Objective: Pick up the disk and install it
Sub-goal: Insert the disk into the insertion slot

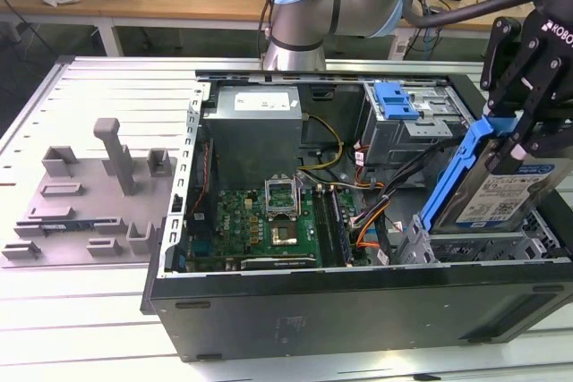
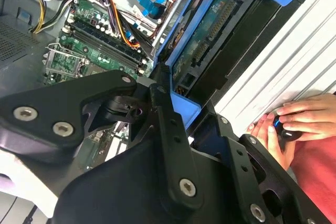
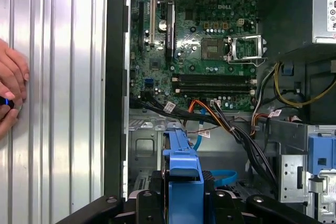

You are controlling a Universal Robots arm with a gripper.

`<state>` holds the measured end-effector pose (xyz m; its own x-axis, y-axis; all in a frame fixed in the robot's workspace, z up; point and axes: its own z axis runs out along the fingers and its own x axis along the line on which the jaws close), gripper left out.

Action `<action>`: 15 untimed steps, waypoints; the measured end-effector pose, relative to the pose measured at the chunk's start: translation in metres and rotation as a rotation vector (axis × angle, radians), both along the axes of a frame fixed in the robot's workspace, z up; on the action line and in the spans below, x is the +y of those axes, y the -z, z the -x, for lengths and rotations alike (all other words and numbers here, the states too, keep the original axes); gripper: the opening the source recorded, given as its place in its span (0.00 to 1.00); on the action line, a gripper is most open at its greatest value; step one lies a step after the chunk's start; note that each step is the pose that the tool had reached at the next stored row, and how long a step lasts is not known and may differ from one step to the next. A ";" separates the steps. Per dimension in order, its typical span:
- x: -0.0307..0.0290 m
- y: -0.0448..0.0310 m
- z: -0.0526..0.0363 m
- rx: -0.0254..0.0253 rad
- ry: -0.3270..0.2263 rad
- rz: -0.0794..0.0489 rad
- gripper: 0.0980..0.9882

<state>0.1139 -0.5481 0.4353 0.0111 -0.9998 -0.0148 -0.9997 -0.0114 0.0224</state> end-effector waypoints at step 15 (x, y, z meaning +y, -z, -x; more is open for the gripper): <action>-0.0023 0.0252 0.0000 0.0003 0.000 0.000 0.30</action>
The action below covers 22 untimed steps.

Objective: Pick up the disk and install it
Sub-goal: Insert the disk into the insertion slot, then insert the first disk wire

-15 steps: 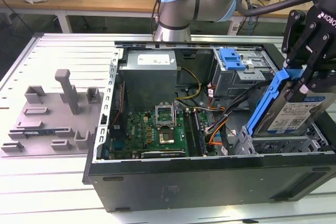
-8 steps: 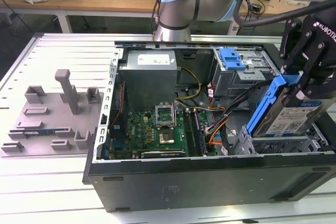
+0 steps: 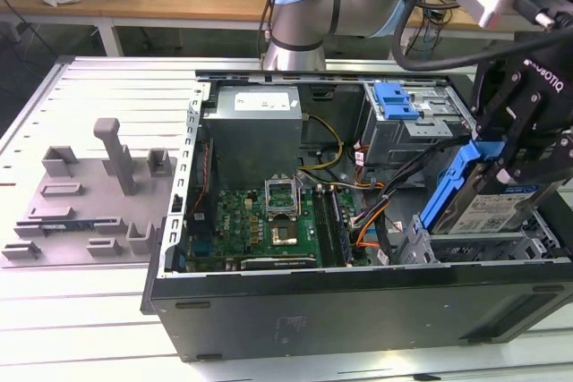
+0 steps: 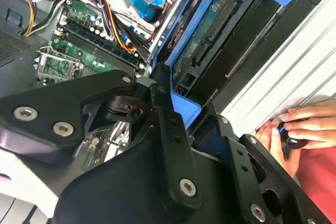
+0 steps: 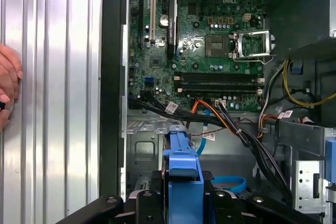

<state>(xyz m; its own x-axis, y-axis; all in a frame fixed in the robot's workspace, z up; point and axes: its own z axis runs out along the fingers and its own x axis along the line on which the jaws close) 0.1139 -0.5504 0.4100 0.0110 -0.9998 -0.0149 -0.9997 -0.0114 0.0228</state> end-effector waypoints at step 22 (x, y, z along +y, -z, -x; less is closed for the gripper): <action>-0.0005 0.0054 0.0003 0.0001 -0.001 0.000 0.45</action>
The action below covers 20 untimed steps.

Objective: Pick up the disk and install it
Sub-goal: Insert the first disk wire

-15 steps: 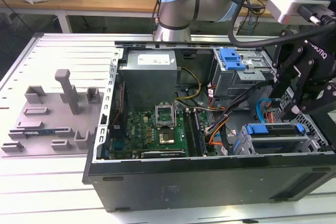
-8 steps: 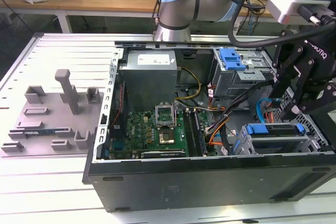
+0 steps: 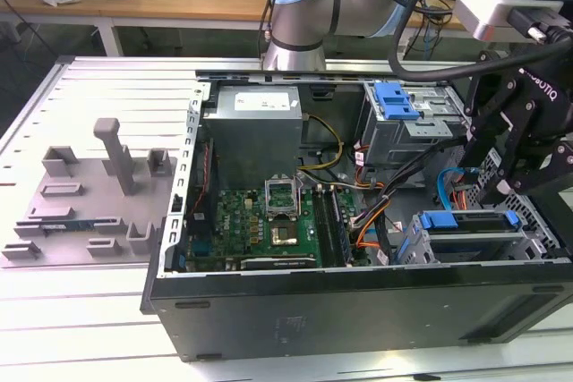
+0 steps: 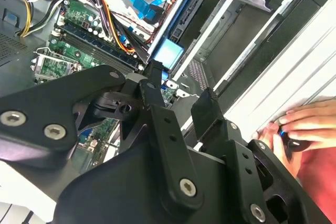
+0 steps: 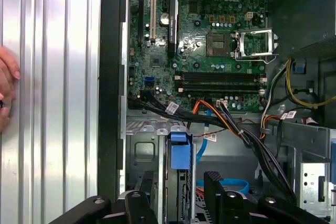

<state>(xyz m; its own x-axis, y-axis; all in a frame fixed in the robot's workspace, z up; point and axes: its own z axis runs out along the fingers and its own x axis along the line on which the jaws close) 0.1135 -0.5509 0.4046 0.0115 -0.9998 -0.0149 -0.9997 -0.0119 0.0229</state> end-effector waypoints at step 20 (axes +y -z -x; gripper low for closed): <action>0.0448 0.0019 0.0004 -0.0813 0.024 0.223 0.45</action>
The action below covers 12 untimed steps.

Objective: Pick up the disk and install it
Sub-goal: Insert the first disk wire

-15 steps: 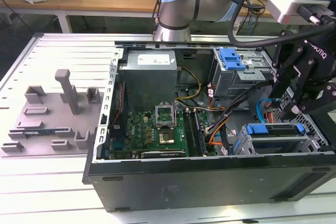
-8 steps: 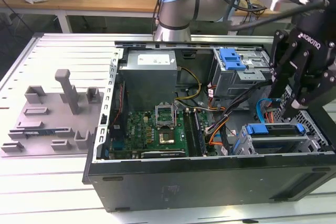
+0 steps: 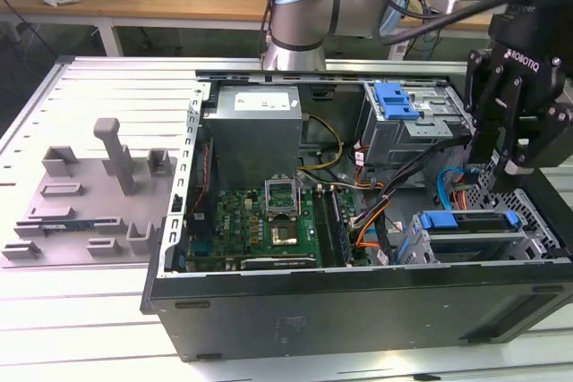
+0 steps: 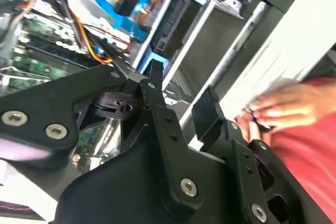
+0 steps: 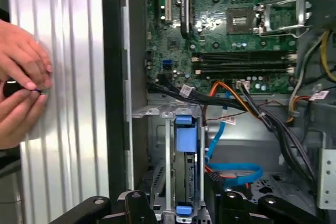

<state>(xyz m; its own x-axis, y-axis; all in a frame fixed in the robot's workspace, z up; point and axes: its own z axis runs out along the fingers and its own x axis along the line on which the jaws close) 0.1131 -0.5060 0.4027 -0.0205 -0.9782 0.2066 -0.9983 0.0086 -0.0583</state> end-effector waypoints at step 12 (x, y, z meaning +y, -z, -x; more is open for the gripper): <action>0.0439 0.0091 -0.0037 0.0011 0.006 0.157 0.45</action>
